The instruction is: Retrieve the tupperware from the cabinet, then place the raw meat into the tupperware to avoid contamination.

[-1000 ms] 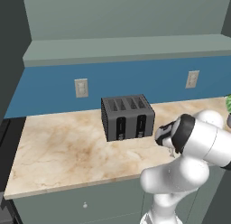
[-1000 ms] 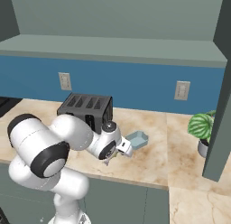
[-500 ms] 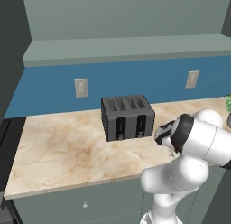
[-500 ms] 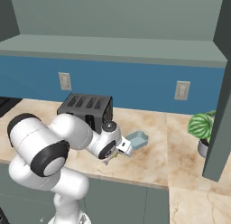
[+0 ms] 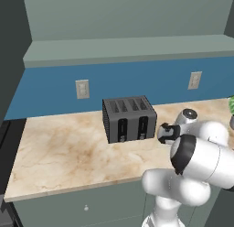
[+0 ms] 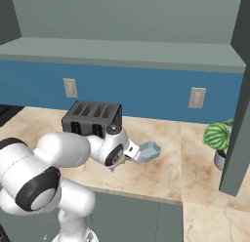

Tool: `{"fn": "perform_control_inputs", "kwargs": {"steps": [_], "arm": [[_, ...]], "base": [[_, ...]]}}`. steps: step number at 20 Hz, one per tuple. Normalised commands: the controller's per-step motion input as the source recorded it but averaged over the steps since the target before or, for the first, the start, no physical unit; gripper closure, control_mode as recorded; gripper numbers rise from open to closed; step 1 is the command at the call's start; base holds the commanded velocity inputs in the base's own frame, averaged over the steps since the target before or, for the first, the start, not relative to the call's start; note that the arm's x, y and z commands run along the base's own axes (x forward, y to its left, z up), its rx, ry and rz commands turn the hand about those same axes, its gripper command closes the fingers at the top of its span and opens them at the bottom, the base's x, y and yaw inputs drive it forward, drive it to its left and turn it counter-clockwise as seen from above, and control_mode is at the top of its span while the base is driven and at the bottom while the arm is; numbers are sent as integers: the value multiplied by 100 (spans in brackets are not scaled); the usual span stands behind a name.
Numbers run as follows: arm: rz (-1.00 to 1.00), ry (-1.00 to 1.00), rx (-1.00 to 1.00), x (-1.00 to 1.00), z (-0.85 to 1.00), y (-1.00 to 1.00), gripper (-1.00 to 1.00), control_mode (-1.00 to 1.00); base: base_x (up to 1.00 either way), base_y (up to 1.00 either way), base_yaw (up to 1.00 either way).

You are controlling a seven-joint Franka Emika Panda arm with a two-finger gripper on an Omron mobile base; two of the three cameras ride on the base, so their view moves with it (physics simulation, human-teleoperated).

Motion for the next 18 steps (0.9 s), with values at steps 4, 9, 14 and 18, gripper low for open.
{"fn": "perform_control_inputs", "kwargs": {"steps": [4,9,14,18], "arm": [[-5,0,-1,0,48,0,100,-100],[-4,0,-1,1,30,-9,100,-100],[0,-2,0,6,18,-23,100,-100],[0,0,0,15,16,-31,100,-100]], "base": [[0,0,0],[0,0,0],[0,0,0],[0,0,0]]}}
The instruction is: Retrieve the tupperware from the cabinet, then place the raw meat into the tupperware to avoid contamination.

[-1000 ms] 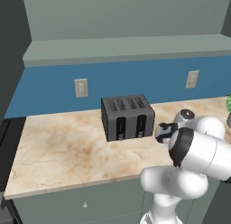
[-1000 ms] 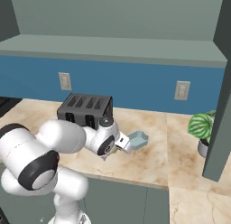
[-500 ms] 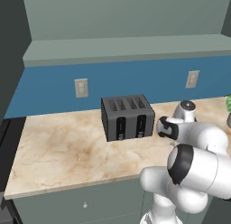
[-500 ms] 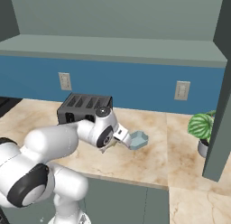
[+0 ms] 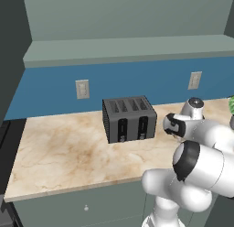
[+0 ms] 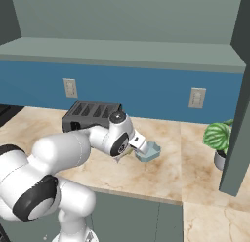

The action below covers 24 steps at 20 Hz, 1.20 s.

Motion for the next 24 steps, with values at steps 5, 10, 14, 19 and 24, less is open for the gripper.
{"fn": "perform_control_inputs", "kwargs": {"steps": [5,10,14,19,24], "arm": [[0,0,2,30,22,-24,100,-100],[0,0,2,34,8,-24,100,-100],[0,0,0,13,-2,-28,100,-100],[0,0,0,1,-1,-11,100,-100],[0,0,0,0,0,0,100,-100]], "base": [[0,0,0],[0,0,0],[0,0,0],[0,0,0],[0,0,0]]}}
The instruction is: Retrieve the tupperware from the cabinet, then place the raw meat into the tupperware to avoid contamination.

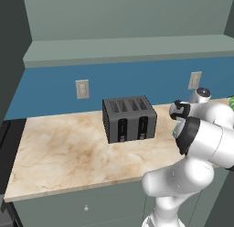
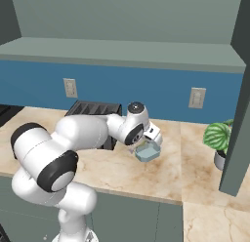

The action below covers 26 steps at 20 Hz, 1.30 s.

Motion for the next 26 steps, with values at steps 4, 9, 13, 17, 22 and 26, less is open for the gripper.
{"fn": "perform_control_inputs", "kwargs": {"steps": [4,9,13,17,22,26], "arm": [[0,0,0,0,-8,-1,100,-100],[0,0,0,0,-8,-1,100,-100],[0,0,0,6,-5,-5,100,-100],[0,0,0,14,-4,-11,100,-100],[0,0,0,15,-6,-10,100,-100],[0,0,0,5,-10,-3,100,-100]], "base": [[0,0,0],[0,0,0],[0,0,0],[0,0,0],[0,0,0],[0,0,0]]}}
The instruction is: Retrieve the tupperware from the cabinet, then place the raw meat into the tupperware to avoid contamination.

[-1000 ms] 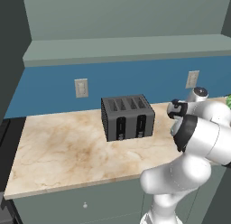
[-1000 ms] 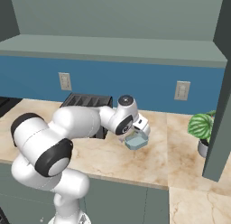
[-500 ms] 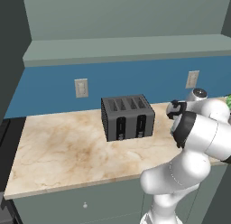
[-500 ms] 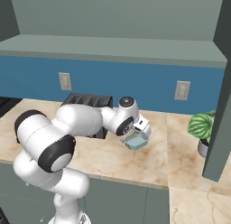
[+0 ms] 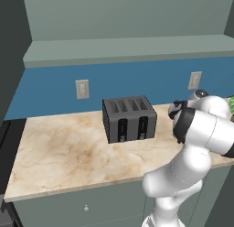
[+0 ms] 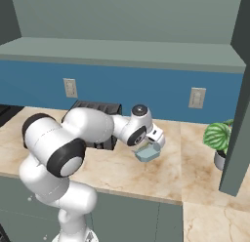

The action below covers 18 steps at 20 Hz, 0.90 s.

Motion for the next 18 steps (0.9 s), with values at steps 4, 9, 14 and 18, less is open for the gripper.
{"fn": "perform_control_inputs", "kwargs": {"steps": [4,9,14,18], "arm": [[0,0,0,3,-7,0,-100,-100],[0,0,0,0,-1,0,-100,-100],[0,0,0,1,0,0,-100,-100],[0,0,0,0,0,-1,-100,-100]], "base": [[0,0,0],[0,0,0],[0,0,0],[0,0,0]]}}
